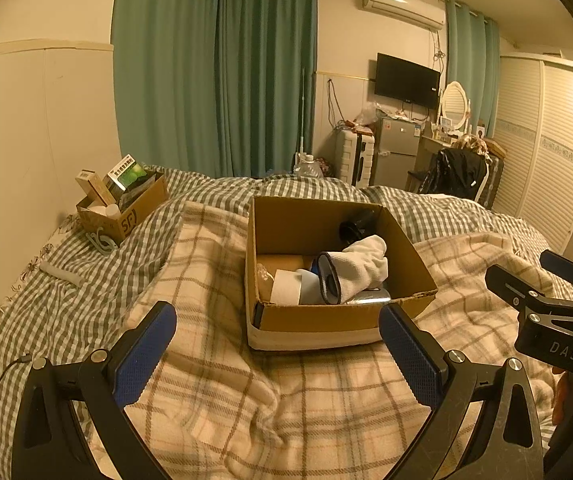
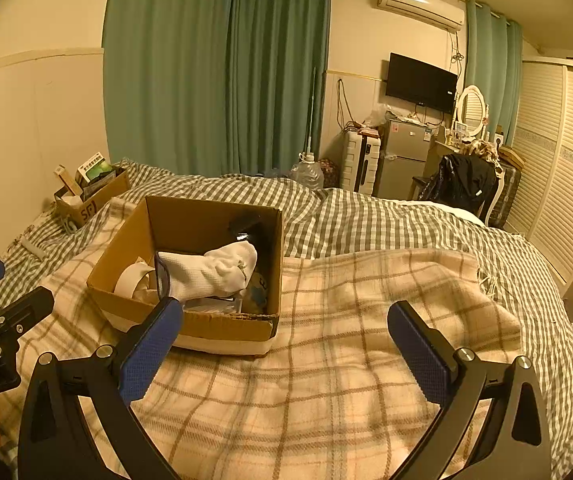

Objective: Organize objects

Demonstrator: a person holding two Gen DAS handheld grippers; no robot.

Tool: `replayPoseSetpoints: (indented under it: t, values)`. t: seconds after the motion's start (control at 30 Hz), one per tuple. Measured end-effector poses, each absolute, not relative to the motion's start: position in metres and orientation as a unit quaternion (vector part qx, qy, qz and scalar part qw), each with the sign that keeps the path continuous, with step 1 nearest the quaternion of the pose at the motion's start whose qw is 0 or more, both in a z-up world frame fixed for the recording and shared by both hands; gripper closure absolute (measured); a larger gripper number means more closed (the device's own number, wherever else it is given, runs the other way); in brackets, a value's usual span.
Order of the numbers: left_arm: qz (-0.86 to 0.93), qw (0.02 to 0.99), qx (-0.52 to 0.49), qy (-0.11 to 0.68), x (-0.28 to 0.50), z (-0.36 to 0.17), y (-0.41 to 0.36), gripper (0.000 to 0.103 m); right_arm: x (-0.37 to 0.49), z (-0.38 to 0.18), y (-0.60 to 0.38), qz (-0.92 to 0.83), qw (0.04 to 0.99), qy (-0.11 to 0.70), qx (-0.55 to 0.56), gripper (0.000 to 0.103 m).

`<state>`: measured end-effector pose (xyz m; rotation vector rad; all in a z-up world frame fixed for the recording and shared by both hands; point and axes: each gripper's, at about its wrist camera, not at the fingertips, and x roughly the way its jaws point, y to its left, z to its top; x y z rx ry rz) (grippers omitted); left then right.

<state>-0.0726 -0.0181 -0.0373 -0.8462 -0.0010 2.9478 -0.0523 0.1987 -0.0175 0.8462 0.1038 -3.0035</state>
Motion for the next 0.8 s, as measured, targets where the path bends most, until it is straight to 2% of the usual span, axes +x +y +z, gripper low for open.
replayPoseSetpoints:
  t: [0.8]
  values:
    - [0.961,0.026,-0.275,0.014,-0.0714,-0.0389,-0.0155,0.000,-0.0524,-0.0181,0.1999,-0.962,0.005,0.036,0.271,0.000]
